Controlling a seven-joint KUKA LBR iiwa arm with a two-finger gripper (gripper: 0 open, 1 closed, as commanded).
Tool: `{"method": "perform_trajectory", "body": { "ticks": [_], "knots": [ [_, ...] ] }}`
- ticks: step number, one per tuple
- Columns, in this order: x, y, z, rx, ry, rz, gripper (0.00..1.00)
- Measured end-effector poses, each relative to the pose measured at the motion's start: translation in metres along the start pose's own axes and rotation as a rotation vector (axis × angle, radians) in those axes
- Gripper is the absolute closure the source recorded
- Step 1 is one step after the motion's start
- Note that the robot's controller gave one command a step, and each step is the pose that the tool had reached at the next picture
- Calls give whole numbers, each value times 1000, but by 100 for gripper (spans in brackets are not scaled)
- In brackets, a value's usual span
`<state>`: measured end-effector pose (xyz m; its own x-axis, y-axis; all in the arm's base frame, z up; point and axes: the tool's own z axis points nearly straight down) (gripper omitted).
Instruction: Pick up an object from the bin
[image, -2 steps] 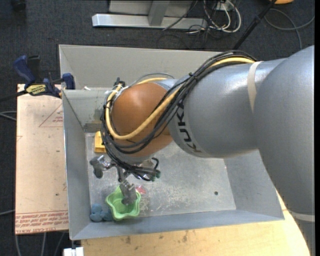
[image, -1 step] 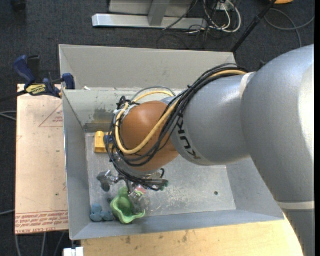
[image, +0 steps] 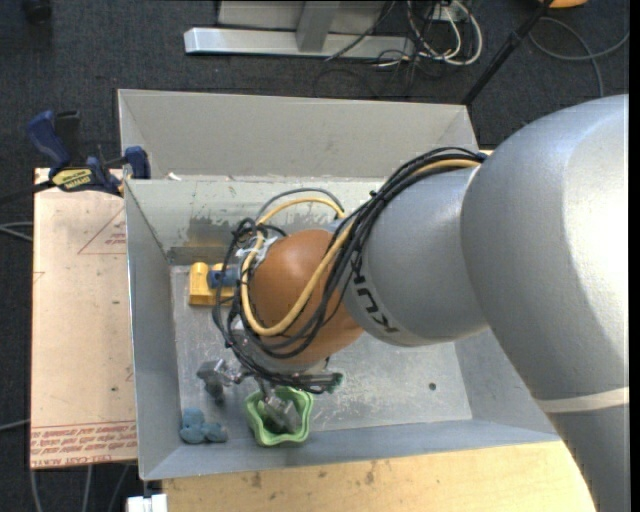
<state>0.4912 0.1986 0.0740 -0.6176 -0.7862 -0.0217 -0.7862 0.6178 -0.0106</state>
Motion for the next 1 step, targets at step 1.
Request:
{"method": "perform_trajectory", "body": {
  "ticks": [1],
  "knots": [
    [3, 2, 2, -8, 12, 2, 100]
  ]
}}
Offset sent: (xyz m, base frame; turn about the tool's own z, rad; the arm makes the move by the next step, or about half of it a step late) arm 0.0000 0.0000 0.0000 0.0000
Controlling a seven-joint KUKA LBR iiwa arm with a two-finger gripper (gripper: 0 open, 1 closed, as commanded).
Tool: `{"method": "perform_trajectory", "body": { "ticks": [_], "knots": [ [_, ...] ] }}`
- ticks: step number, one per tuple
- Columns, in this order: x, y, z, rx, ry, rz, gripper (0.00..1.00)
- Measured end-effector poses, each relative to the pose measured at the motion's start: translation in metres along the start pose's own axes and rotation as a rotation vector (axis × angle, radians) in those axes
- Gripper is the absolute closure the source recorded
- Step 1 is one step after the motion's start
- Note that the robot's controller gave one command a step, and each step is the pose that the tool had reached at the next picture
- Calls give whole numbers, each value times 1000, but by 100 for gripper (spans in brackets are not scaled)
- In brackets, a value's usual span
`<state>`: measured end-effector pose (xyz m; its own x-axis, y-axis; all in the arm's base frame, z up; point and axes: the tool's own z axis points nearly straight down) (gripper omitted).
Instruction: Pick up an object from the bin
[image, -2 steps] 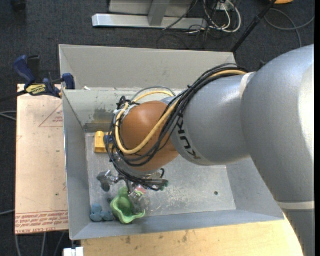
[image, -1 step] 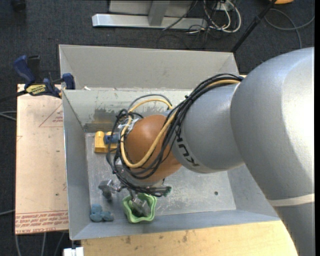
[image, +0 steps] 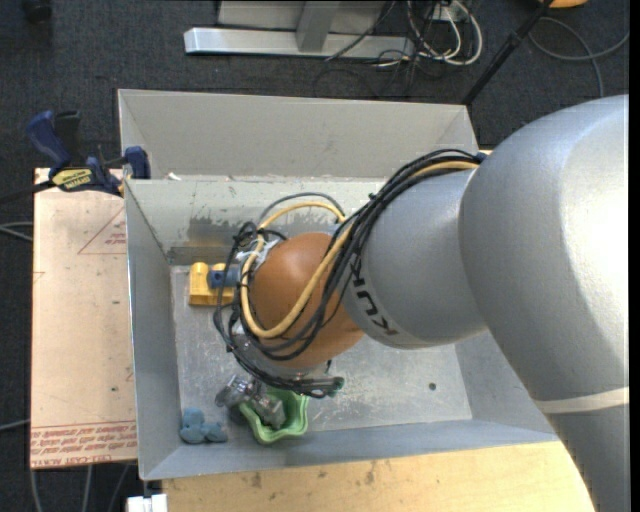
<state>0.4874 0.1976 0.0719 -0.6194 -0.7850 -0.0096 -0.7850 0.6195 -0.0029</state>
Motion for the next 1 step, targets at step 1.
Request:
{"method": "perform_trajectory", "body": {
  "ticks": [1],
  "knots": [
    [-4, -14, -109, 2, 0, -7, 100]
  ]
}}
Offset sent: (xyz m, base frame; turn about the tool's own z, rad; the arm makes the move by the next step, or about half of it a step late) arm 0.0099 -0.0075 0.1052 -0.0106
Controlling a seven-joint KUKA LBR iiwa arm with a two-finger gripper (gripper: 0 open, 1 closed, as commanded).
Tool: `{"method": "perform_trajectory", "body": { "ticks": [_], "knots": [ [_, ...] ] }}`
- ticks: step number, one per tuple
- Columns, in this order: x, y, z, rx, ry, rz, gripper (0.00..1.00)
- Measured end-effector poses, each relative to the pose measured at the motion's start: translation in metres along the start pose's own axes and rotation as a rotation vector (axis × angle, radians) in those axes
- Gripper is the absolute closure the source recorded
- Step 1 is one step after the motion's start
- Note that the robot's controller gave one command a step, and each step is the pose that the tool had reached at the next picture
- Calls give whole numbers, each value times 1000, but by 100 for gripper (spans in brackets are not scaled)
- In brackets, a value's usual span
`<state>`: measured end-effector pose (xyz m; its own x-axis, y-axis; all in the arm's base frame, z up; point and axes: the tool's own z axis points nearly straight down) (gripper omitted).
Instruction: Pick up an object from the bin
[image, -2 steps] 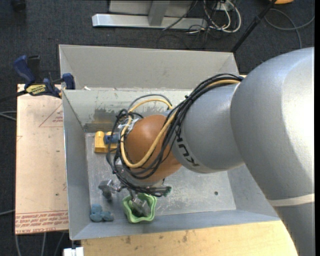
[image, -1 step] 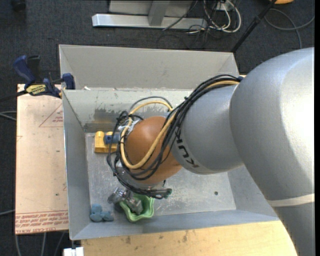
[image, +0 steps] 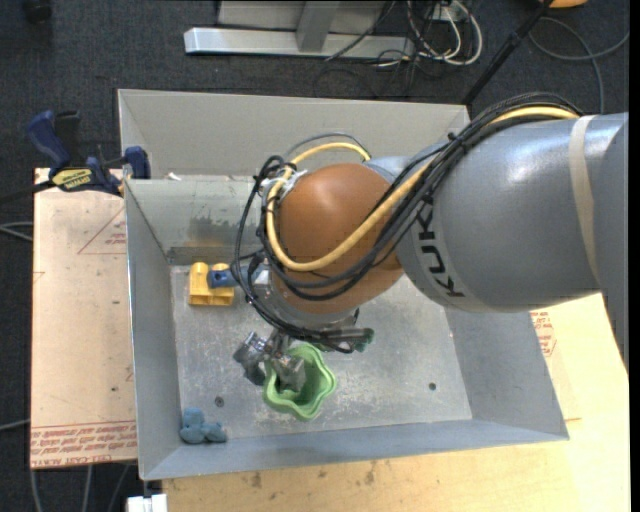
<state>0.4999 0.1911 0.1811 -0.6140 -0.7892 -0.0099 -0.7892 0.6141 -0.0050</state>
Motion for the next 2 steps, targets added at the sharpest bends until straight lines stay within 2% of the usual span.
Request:
{"method": "perform_trajectory", "body": {
  "ticks": [1, 2],
  "knots": [
    [-2, -5, -99, 1, -1, 9, 100],
    [31, -25, -53, -9, 8, -549, 100]
  ]
}}
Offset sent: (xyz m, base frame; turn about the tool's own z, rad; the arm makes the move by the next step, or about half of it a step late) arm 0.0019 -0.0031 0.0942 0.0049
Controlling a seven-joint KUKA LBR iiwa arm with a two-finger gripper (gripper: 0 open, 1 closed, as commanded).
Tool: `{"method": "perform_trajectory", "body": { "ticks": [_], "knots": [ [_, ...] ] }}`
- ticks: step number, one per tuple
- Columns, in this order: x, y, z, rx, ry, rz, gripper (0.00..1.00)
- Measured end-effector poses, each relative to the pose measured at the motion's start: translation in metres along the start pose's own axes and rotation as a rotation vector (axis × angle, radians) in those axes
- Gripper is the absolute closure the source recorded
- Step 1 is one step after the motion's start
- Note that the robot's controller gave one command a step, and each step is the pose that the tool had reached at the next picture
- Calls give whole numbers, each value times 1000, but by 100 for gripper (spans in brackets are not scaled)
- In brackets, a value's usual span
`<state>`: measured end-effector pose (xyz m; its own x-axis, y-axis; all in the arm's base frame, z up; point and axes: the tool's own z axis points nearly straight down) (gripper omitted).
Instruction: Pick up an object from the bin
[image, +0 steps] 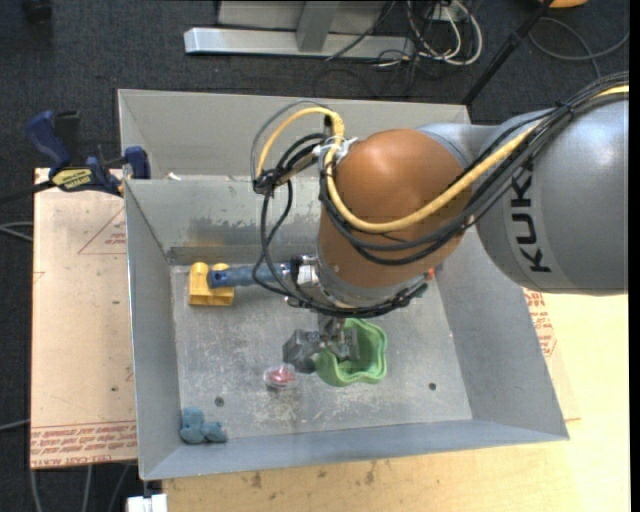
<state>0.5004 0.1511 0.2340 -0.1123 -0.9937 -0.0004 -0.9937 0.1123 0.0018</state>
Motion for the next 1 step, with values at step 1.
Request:
{"method": "perform_trajectory", "body": {
  "ticks": [1],
  "knots": [
    [27, 18, 27, -2, 0, -611, 100]
  ]
}}
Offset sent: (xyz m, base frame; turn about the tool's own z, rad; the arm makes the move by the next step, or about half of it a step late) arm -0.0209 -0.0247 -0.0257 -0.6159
